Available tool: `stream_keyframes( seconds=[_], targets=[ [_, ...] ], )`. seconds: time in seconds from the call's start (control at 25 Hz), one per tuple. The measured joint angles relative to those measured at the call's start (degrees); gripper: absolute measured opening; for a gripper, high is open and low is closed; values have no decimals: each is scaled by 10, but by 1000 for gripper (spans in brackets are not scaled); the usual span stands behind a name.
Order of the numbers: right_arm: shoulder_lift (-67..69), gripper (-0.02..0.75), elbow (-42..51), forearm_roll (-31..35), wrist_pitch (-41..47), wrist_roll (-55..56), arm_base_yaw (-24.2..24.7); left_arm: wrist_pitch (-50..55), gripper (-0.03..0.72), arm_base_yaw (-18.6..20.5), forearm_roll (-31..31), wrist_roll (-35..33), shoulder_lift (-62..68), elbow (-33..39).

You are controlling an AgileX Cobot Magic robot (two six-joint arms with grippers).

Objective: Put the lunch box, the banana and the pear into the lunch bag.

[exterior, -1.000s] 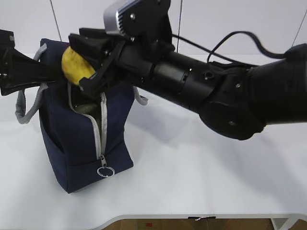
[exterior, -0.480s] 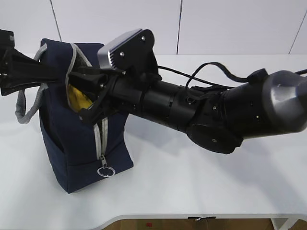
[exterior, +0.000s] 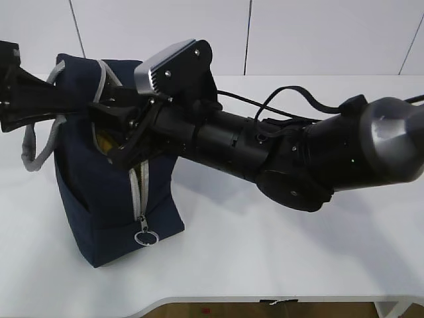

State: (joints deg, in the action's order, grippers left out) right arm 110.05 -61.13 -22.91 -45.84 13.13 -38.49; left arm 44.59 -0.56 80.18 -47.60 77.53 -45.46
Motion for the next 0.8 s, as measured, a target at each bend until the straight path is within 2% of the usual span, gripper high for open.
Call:
stream_keyframes(
  seconds=[0.28,0.56,0.64,0.8],
  targets=[
    [-10,401,0,34,10,32,-1,1,-1,0,0,0,0,0],
    [-76,401,-9,51,105,62,-1,3,-1,0,1,0,0,0],
    [-90,402,-29,52,149,66,-1,3,-1,0,1,0,0,0],
    [-104,403,-91,84,301,80,-1,4,-1,0,1,0,0,0]
  ],
)
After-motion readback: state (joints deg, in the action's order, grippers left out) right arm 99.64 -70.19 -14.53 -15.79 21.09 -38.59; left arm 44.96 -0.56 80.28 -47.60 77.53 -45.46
